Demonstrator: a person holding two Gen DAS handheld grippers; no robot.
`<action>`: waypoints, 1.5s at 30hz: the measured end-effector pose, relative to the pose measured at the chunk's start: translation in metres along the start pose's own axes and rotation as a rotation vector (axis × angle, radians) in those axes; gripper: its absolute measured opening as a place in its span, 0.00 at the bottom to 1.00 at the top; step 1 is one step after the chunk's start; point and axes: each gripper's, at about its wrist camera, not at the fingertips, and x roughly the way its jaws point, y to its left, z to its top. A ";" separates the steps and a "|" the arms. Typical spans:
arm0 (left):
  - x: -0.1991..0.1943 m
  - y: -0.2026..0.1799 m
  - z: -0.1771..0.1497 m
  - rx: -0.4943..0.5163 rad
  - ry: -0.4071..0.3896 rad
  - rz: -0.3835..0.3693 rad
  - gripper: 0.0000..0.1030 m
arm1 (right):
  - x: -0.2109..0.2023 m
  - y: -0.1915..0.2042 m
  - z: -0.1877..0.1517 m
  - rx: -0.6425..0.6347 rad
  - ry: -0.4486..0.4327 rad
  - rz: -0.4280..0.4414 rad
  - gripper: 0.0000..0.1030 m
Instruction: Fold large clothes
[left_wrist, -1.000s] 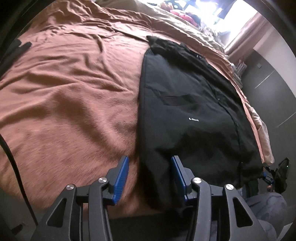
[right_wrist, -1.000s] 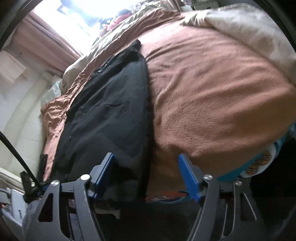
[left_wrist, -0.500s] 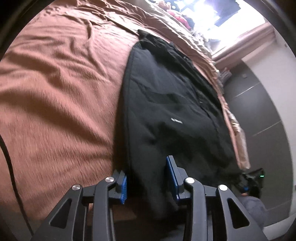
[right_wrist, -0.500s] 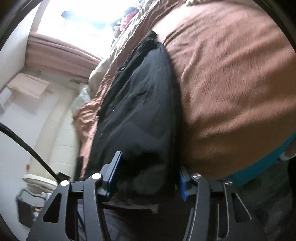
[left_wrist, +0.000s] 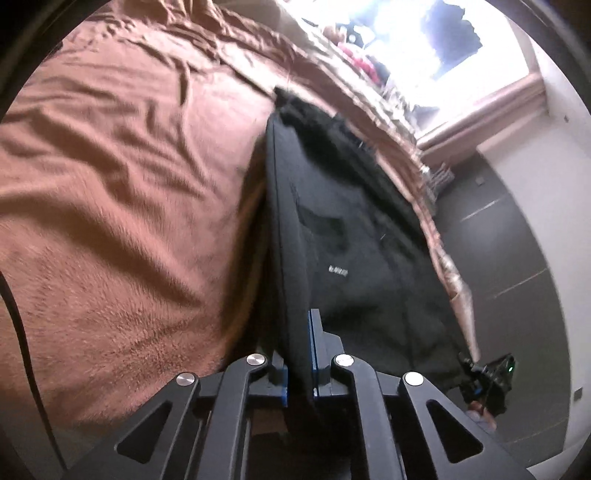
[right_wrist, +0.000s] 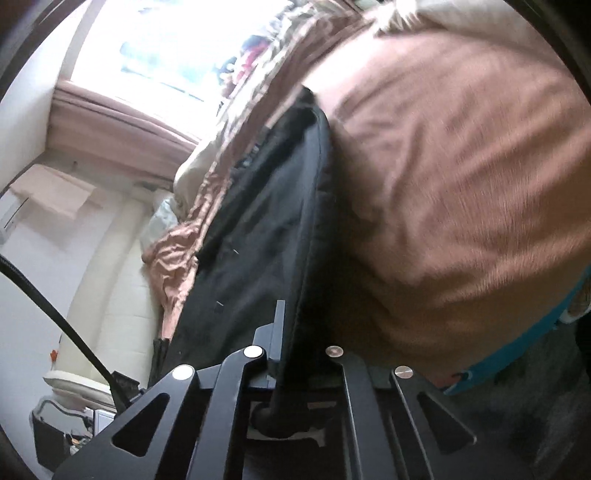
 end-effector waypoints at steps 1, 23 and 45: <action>-0.008 -0.007 0.002 0.013 -0.015 -0.007 0.07 | -0.007 0.007 0.003 -0.010 -0.014 0.005 0.01; -0.232 -0.144 -0.004 0.224 -0.384 -0.220 0.06 | -0.216 0.129 -0.044 -0.305 -0.241 0.251 0.01; -0.208 -0.140 0.024 0.230 -0.373 -0.155 0.06 | -0.182 0.115 -0.024 -0.341 -0.215 0.188 0.01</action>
